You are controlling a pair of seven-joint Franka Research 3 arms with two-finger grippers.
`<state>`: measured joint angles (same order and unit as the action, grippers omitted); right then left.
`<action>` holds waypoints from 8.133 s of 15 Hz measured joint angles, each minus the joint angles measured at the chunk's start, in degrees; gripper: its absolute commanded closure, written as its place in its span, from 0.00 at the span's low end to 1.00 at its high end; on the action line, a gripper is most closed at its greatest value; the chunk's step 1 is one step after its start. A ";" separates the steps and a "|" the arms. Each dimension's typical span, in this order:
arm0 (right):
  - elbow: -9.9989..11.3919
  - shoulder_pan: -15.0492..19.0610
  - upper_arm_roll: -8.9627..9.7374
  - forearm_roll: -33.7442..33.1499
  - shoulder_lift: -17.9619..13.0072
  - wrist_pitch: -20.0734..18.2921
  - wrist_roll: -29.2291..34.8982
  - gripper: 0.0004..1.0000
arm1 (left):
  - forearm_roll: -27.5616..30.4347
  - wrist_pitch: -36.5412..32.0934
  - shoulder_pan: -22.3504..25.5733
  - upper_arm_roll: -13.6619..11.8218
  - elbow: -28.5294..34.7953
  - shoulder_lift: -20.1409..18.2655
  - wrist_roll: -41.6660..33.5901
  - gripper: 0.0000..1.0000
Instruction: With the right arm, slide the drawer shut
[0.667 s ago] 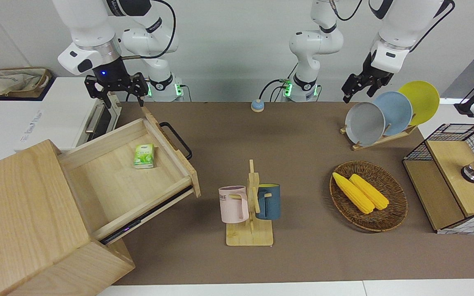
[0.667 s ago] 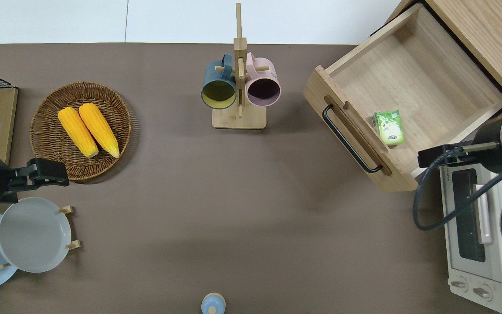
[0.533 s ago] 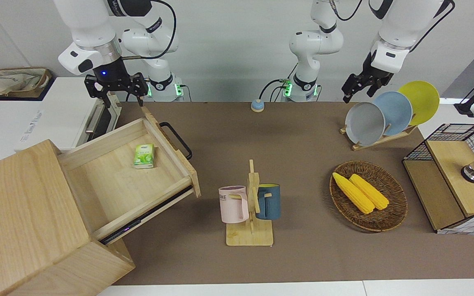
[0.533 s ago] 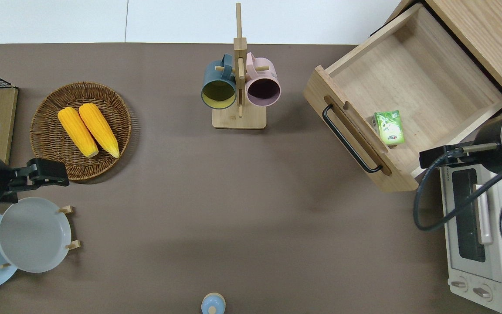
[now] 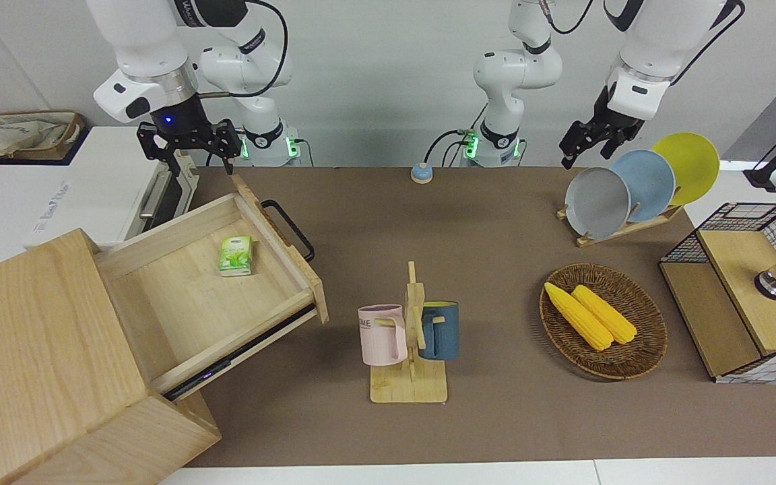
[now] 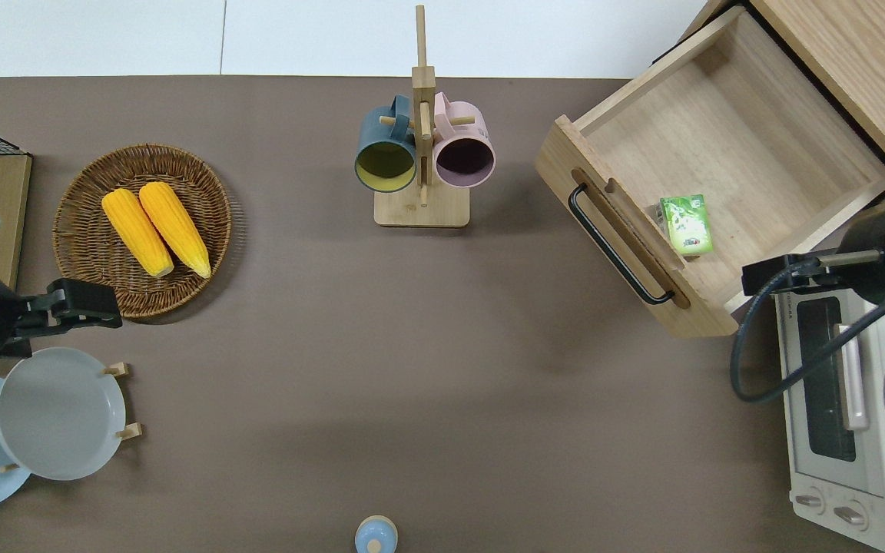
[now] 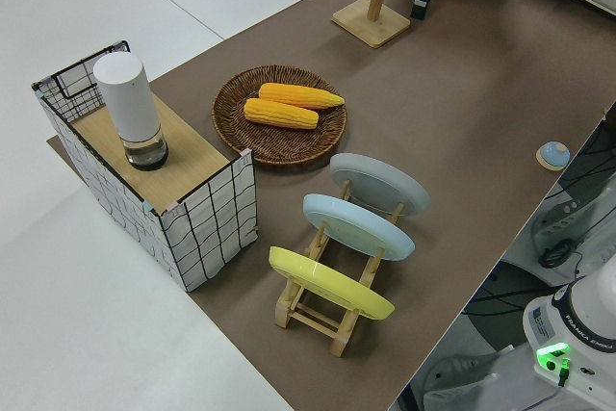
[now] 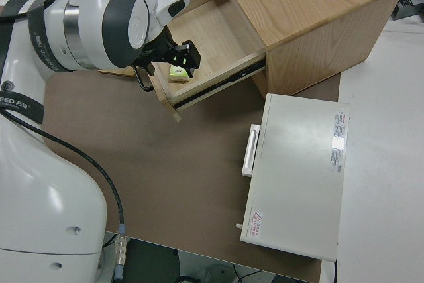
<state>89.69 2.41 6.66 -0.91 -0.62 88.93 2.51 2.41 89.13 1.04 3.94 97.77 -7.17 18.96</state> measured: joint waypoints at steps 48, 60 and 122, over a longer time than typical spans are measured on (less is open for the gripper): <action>21.16 -8.48 6.01 -0.41 3.81 28.64 61.03 1.00 | 0.00 0.00 0.00 0.00 0.00 0.00 0.00 0.01; 16.35 -5.15 5.59 -2.92 7.78 29.71 60.91 1.00 | 0.00 0.00 0.00 0.00 0.00 0.00 0.00 0.01; 2.81 3.17 6.48 -3.85 3.12 3.56 10.03 0.01 | 0.00 0.00 0.00 0.00 0.00 0.00 0.00 0.01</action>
<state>92.49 5.58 13.14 -4.76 2.50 92.50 12.54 2.41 89.13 1.04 3.94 97.77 -7.17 18.96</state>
